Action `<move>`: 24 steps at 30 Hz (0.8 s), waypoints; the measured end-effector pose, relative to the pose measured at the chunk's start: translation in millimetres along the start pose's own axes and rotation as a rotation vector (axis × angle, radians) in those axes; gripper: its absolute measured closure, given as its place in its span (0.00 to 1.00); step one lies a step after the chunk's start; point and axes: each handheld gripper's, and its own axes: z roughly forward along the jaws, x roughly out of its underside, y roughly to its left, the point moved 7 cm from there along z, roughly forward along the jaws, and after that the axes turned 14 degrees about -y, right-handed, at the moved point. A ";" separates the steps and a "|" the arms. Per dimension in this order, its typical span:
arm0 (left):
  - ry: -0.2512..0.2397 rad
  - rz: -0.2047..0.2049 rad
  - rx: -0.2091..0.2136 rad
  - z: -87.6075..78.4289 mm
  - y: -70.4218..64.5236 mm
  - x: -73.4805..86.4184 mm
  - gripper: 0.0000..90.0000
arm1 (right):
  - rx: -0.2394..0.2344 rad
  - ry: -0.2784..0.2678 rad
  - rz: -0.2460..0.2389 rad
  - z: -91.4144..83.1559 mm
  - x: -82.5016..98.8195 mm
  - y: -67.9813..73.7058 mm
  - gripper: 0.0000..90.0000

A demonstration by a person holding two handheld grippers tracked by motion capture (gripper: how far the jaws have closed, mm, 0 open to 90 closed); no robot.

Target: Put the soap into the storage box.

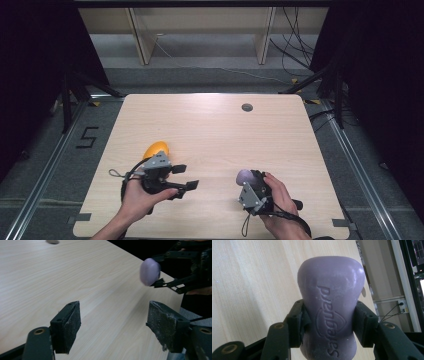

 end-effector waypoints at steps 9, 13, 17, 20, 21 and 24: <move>0.056 0.026 0.066 50.6 -29.6 -12.8 0.30 | -0.003 -0.016 -0.012 0.9 -2.8 -0.3 0.56; 0.074 0.006 0.092 64.7 -35.2 -13.8 0.31 | 0.010 -0.015 -0.001 0.7 -3.3 0.0 0.56; 0.089 -0.012 0.100 79.5 -39.6 -12.9 0.33 | 0.014 -0.023 -0.031 0.7 -4.8 -2.1 0.56; 0.097 -0.030 0.111 89.6 -44.1 -11.7 0.34 | -0.001 -0.025 -0.040 0.2 -5.5 -2.1 0.56; 0.097 -0.030 0.111 89.6 -44.1 -11.7 0.35 | -0.001 -0.025 -0.040 0.2 -5.5 -2.1 0.56; 0.107 -0.041 0.113 98.2 -45.2 -9.4 0.37 | 0.011 -0.024 -0.021 0.8 -6.5 -1.1 0.56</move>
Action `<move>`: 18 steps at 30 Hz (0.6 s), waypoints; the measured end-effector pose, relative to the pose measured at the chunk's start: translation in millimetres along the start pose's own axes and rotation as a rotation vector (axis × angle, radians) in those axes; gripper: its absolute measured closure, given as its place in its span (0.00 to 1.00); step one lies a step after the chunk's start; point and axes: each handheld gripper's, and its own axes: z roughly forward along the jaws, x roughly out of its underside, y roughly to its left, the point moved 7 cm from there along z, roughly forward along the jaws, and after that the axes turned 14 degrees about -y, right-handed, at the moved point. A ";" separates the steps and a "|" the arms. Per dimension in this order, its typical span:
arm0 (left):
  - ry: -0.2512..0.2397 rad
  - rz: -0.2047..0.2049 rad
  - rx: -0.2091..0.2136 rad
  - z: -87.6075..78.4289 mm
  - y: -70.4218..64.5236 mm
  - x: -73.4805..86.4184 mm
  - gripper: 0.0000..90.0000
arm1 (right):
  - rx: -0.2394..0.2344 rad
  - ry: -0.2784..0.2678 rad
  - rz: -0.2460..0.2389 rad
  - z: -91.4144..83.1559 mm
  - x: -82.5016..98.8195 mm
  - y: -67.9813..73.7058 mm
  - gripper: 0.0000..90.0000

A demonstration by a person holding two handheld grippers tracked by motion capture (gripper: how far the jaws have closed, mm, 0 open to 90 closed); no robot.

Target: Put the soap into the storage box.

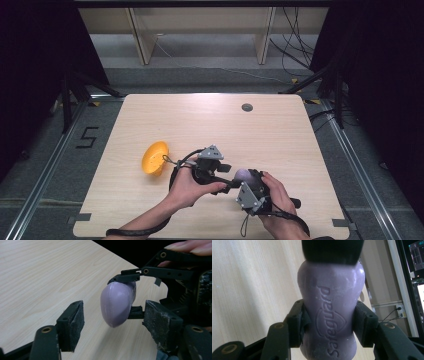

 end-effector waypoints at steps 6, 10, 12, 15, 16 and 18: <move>0.006 -0.025 0.008 10.9 -1.2 1.6 0.43 | -0.027 0.000 -0.012 1.9 -0.8 2.6 0.56; 0.030 -0.027 -0.001 14.8 1.5 4.0 0.47 | -0.021 0.007 0.016 1.8 -0.5 4.9 0.56; 0.027 -0.037 0.011 17.2 0.3 4.1 0.48 | -0.026 -0.009 -0.029 1.6 -2.7 1.8 0.56; 0.041 -0.053 0.017 20.5 -0.4 6.2 0.51 | -0.030 -0.012 -0.030 2.2 -3.3 2.0 0.56; 0.041 -0.053 0.017 20.5 -0.4 6.2 0.51 | -0.030 -0.012 -0.030 2.2 -3.3 2.0 0.56; 0.043 -0.053 0.022 21.4 0.2 6.3 0.53 | -0.020 -0.010 -0.036 1.9 -3.2 0.6 0.56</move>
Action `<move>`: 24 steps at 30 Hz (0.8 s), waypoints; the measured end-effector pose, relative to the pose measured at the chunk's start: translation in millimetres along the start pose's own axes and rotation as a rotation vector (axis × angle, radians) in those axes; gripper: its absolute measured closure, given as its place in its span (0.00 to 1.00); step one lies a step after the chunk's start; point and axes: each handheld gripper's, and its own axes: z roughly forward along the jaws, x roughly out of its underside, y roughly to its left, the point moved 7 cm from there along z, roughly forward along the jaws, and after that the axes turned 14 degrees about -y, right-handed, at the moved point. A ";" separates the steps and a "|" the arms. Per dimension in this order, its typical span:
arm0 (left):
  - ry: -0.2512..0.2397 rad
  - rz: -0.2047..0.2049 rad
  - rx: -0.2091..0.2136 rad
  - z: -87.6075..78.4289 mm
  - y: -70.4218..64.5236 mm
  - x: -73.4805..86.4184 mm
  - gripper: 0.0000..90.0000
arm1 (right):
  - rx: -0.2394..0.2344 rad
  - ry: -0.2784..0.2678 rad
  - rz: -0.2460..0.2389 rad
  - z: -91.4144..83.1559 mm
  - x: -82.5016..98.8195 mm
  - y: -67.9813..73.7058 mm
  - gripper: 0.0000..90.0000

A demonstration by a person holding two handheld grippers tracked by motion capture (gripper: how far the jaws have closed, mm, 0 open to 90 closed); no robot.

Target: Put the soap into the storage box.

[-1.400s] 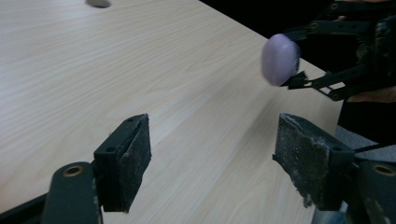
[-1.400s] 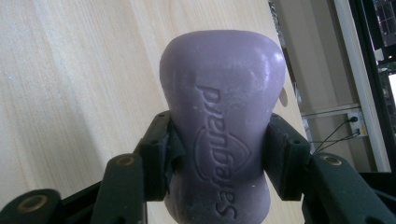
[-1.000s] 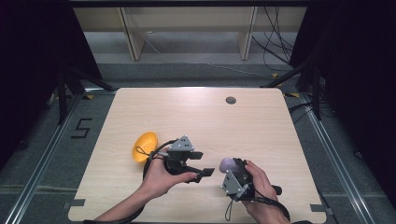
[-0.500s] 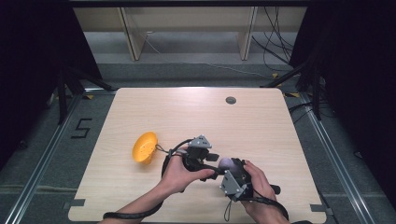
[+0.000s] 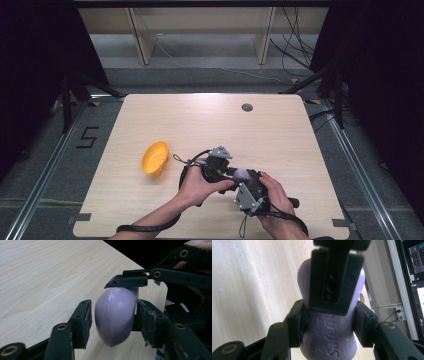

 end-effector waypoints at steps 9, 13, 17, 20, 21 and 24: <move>-0.002 -0.052 0.032 3.4 -0.3 -1.2 0.56 | 0.008 -0.023 -0.011 0.3 -2.3 -0.4 0.56; 0.002 -0.057 0.034 4.0 -0.2 -1.3 0.56 | 0.007 -0.017 -0.004 -0.4 -3.9 0.6 0.56; 0.004 -0.064 0.030 5.1 -0.2 -1.6 0.56 | 0.011 -0.013 0.005 -0.6 -3.2 1.3 0.56; 0.007 -0.063 0.037 5.3 -0.4 -1.6 0.56 | 0.019 -0.020 -0.016 -0.9 -3.3 -0.5 0.56; 0.008 -0.061 0.041 5.1 -0.5 -1.5 0.56 | 0.014 -0.015 0.001 -0.8 -2.2 1.1 0.56; 0.018 -0.057 0.049 4.4 -0.5 -1.0 0.57 | 0.014 -0.007 0.024 -1.7 -2.0 3.2 0.56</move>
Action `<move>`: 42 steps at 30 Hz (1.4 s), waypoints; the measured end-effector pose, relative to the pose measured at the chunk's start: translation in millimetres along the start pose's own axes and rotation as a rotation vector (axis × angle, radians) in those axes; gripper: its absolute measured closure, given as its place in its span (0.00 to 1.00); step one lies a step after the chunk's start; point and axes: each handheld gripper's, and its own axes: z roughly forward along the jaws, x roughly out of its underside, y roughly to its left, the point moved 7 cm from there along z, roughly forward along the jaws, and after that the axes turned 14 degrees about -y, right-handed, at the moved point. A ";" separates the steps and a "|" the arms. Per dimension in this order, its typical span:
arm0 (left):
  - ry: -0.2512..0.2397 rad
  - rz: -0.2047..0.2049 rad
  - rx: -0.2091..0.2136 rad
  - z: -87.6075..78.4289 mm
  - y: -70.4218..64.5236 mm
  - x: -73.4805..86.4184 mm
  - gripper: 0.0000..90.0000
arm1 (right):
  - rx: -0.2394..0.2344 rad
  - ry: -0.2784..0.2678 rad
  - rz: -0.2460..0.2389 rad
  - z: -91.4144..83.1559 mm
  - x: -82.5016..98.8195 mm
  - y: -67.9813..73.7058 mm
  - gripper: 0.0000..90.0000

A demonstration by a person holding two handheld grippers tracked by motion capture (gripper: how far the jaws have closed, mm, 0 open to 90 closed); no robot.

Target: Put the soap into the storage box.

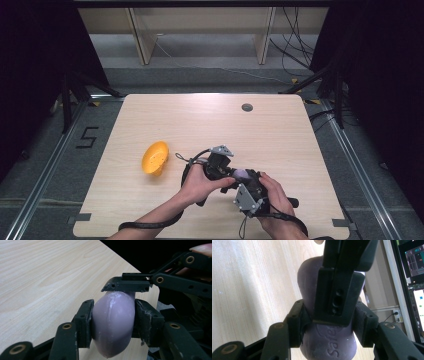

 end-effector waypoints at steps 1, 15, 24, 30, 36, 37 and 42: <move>0.004 0.007 0.003 -0.5 0.0 0.1 0.57 | -0.004 -0.009 -0.018 0.6 -0.2 -1.0 0.56; 0.009 0.048 0.015 -6.6 -1.3 -2.2 0.65 | 0.008 -0.048 -0.083 2.3 -2.6 -6.2 0.56; -0.042 0.077 -0.019 -8.3 -0.7 -5.6 0.65 | 0.036 -0.025 0.051 1.0 -1.2 -3.0 0.36; -0.063 0.136 -0.069 -13.4 0.5 -9.3 0.65 | 0.039 -0.030 0.025 -2.2 1.5 -5.1 0.33; -0.082 0.136 -0.107 -16.0 1.2 -10.0 0.65 | 0.053 -0.047 0.003 -9.8 2.0 -10.2 0.33; -0.081 0.143 -0.107 -16.5 1.8 -10.1 0.65 | 0.059 -0.051 0.004 -10.8 1.8 -10.7 0.34; -0.094 0.137 -0.133 -19.3 4.5 -10.7 0.65 | 0.060 -0.072 0.001 -16.7 2.3 -12.9 0.35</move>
